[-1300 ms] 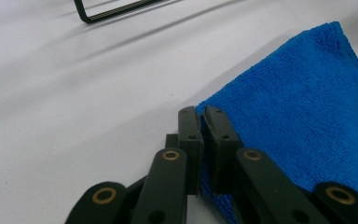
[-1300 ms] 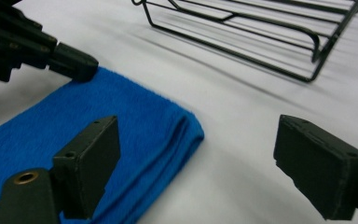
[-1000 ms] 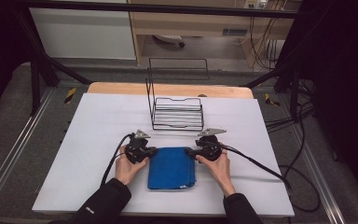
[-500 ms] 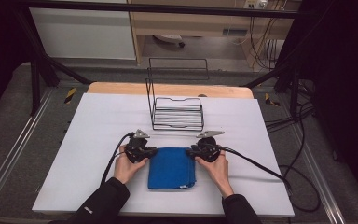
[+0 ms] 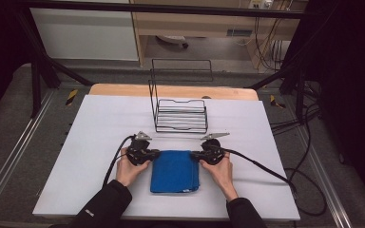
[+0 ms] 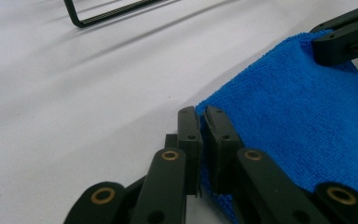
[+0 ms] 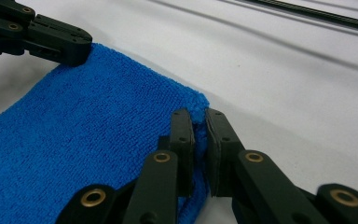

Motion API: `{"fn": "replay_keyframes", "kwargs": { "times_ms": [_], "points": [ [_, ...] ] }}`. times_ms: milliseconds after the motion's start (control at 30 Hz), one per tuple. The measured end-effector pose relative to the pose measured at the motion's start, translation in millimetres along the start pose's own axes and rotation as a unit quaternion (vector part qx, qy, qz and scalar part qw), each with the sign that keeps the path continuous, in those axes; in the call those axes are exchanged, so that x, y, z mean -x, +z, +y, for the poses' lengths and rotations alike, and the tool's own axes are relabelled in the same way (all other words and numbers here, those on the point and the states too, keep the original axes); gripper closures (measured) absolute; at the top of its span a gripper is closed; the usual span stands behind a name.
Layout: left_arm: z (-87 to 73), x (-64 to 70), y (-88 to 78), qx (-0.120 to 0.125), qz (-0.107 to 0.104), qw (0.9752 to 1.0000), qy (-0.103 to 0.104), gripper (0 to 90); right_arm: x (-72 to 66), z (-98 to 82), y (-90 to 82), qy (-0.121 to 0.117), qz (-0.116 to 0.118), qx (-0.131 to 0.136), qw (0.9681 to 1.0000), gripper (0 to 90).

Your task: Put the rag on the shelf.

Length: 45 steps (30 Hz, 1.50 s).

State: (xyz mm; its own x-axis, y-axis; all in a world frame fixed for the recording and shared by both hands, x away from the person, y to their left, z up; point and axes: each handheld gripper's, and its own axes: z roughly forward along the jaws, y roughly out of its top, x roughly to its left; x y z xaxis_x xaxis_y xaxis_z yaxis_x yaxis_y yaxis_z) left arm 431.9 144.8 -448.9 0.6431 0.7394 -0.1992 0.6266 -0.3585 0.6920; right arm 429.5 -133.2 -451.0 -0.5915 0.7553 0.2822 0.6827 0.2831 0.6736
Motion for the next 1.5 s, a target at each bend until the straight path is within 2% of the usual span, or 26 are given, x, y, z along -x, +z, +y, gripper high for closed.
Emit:
{"fn": "replay_keyframes", "kwargs": {
  "times_ms": [367,700,1167,1233,1400,1500],
  "points": [
    [3.4,-1.5,-9.0,0.014,-0.01,0.9998,-0.006,85.5,-1.5,2.5,-7.0,0.004,0.008,0.01,0.9999,83.2],
    [7.4,0.6,-24.9,0.037,-0.016,0.9992,0.001,85.5,-6.3,6.0,-22.8,-0.006,0.027,0.051,0.9983,83.0],
    [13.1,7.5,-47.1,0.072,-0.014,0.9972,0.017,85.5,-10.4,10.2,-39.6,-0.025,0.047,0.094,0.9941,83.0],
    [14.0,9.3,-49.9,0.077,-0.018,0.9968,0.016,85.5,-10.9,10.8,-42.0,-0.028,0.048,0.1,0.9934,83.0],
    [16.3,14.7,-56.0,0.089,-0.009,0.9957,0.025,85.5,-13.7,12.7,-49.1,-0.047,0.045,0.117,0.991,83.0],
    [17.1,17.7,-58.7,0.096,-0.007,0.9951,0.025,85.5,-14.8,13.0,-50.9,-0.05,0.043,0.124,0.9901,83.1]
  ]
}}
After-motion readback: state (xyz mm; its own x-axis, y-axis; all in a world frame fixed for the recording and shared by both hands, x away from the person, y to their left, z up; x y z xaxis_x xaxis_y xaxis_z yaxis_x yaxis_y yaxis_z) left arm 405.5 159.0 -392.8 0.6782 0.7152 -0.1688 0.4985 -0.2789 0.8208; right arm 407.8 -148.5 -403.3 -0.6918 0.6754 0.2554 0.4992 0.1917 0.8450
